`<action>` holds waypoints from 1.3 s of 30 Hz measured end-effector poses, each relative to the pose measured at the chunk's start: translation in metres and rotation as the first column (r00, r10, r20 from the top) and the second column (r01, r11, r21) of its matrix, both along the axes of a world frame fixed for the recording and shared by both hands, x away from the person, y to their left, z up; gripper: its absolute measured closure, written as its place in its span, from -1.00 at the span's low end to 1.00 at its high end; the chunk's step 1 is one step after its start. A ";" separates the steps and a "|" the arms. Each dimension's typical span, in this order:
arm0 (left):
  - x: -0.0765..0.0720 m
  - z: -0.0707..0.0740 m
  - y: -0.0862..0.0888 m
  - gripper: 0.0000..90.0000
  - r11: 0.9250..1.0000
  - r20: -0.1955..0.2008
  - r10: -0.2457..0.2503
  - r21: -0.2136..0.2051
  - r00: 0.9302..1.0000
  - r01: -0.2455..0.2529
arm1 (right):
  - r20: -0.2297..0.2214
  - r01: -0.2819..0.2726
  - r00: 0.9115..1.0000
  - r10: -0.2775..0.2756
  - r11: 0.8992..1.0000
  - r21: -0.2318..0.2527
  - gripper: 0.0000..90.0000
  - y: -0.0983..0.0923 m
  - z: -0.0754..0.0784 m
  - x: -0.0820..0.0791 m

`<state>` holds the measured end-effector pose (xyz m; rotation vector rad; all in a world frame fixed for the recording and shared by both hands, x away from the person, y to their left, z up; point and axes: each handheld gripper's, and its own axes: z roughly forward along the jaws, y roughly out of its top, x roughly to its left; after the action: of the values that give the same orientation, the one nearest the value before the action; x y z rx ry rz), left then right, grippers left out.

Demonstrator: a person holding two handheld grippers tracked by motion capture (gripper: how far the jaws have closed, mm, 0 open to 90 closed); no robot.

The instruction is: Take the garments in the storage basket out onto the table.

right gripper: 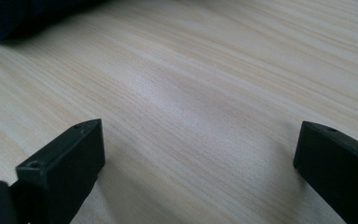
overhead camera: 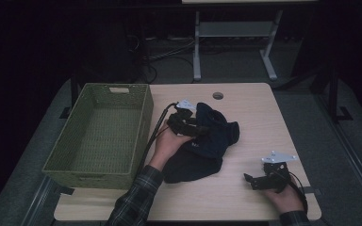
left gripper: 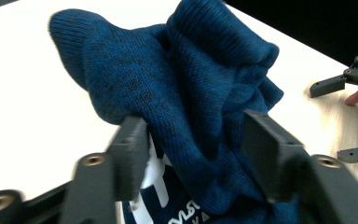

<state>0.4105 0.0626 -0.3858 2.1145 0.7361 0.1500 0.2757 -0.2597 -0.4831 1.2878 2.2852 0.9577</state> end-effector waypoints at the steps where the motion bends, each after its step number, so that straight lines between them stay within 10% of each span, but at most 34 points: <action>1: -0.003 0.002 0.001 -0.19 1.000 0.009 0.004 0.002 1.000 -0.004 | 0.000 0.000 1.000 0.000 1.000 0.000 -0.96 0.000 0.000 0.000; 10: -0.025 0.012 0.009 -0.23 0.999 0.038 -0.047 0.022 0.998 0.046 | -0.001 0.000 1.000 0.000 1.000 0.000 -0.97 0.000 0.000 0.000; 29: -0.055 -0.033 -0.014 -0.51 0.987 0.003 -0.138 0.083 0.990 0.137 | 0.001 0.000 1.000 0.000 1.000 -0.001 -0.96 0.000 0.000 0.000; 39: -0.053 -0.031 -0.016 0.66 0.986 -0.004 -0.164 0.018 0.986 0.164 | 0.001 -0.001 1.000 0.001 1.000 -0.001 -0.97 0.000 0.000 0.000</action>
<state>0.3574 0.0468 -0.4172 2.1822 0.5603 0.0647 0.2757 -0.2597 -0.4830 1.2864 2.2852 0.9574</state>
